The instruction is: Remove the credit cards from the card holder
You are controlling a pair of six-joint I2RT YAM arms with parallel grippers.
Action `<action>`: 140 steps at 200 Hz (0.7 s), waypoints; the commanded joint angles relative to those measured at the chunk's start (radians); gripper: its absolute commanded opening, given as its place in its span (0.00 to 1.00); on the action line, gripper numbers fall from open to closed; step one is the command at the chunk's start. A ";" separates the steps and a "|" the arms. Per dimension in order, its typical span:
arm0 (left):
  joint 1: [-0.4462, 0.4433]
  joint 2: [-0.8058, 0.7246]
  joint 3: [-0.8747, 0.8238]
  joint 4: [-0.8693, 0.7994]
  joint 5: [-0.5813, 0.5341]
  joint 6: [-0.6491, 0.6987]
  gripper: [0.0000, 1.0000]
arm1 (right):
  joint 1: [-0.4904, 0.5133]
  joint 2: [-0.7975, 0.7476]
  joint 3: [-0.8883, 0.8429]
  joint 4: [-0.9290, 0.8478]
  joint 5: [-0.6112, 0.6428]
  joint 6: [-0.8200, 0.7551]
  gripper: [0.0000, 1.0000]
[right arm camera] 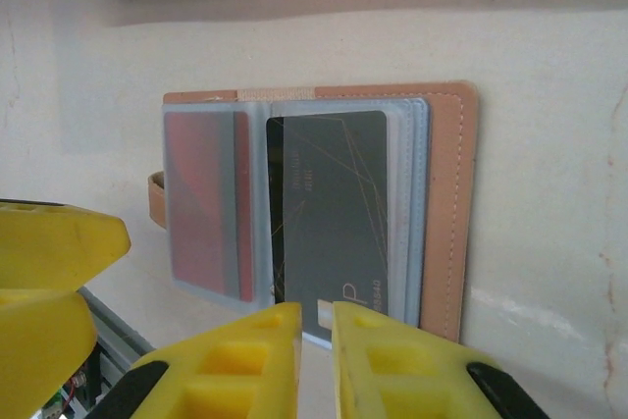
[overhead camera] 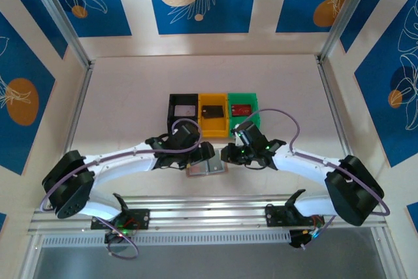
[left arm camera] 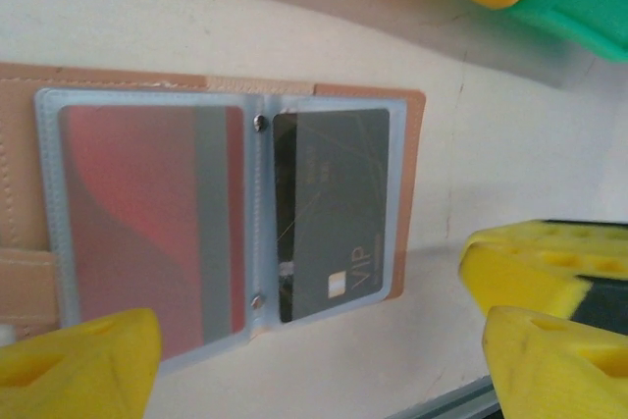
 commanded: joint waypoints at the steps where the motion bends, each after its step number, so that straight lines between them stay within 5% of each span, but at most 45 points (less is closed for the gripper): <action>1: -0.008 0.023 -0.008 0.078 -0.027 -0.043 0.80 | 0.004 0.028 0.006 0.007 0.015 0.006 0.16; 50: -0.009 0.074 -0.028 0.134 -0.028 -0.081 0.66 | -0.005 0.065 0.002 0.030 0.019 0.024 0.12; 140: -0.008 0.121 -0.043 0.186 -0.047 -0.123 0.55 | -0.003 0.117 0.001 0.071 0.018 0.046 0.10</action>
